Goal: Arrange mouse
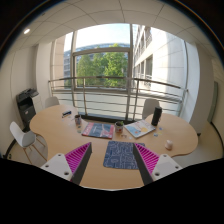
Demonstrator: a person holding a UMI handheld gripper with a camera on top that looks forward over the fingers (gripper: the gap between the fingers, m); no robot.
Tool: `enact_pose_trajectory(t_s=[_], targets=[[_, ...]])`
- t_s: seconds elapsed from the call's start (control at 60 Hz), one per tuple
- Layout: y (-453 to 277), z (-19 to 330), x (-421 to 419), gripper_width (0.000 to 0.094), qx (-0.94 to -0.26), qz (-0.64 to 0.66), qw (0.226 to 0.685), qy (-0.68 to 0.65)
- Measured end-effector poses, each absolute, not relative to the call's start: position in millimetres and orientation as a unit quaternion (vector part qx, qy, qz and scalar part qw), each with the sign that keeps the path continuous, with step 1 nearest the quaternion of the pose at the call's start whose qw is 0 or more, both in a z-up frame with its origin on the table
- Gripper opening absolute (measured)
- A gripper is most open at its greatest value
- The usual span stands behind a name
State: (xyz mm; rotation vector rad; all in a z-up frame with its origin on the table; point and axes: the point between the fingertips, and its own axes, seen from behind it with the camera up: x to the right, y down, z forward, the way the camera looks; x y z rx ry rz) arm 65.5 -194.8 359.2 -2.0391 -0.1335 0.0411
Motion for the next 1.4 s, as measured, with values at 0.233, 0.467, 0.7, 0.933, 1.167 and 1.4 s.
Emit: enact_pose_trajectory(t_s=[0.233, 0.467, 0.7, 0.933, 1.167, 1.4], targets=[[-159.9, 266.2, 127.2, 0.0843, -0.874, -0.004, 0.484, -0.048], [-85.0, 138.0, 269.8, 0.0844, -0.894, -0.038, 0.446, -0.011], [-0.6, 67.2, 426.7, 0.0846, -0.896, -0.065, 0.438, 0.023], [83.8, 34.7, 529.8, 0.0847, -0.893, -0.076, 0.440, 0.046], [148.3, 0.3, 552.5, 0.0782, -0.891, -0.060, 0.445, 0.064], [162.8, -8.1, 559.7, 0.0482, -0.883, -0.050, 0.459, 0.084]])
